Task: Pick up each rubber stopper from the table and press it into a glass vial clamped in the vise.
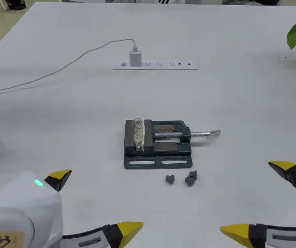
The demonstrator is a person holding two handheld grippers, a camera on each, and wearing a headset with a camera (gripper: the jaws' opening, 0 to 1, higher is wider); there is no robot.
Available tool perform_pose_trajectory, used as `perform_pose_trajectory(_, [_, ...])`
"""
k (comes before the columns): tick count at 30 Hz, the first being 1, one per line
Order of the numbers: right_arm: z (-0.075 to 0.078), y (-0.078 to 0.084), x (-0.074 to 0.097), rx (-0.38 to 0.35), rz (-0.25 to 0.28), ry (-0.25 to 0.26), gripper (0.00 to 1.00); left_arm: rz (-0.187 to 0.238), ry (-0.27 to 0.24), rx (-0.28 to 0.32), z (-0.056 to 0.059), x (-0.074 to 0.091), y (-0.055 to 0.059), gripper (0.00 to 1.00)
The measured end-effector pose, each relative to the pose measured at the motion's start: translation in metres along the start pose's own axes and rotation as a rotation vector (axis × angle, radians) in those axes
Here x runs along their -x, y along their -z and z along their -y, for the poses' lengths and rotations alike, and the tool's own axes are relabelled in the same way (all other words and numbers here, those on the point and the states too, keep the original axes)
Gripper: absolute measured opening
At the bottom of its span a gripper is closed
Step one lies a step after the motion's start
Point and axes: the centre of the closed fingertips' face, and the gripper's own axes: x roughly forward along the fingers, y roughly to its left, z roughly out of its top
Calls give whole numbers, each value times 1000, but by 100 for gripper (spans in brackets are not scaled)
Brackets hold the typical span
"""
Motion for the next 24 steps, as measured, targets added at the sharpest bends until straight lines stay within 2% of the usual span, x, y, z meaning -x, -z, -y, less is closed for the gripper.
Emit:
perform_pose_trajectory(4, [5, -8, -9, 55, -3, -24, 95, 4, 5, -2, 6, 1, 1, 95])
perform_pose_trajectory(7, [7, -10, -15, 87, -24, -47, 91, 5, 12, -4, 11, 0, 2, 94])
perform_pose_trajectory(13, [5, -20, -26, 165, -36, -96, 85, 4, 22, 0, 15, -1, 3, 93])
perform_pose_trajectory(17, [-1, -28, -35, 221, -43, -139, 79, -1, 33, -6, 18, -3, 4, 91])
perform_pose_trajectory(24, [-17, -39, -52, 313, -65, -246, 59, -2, 45, -5, 21, -3, 5, 89])
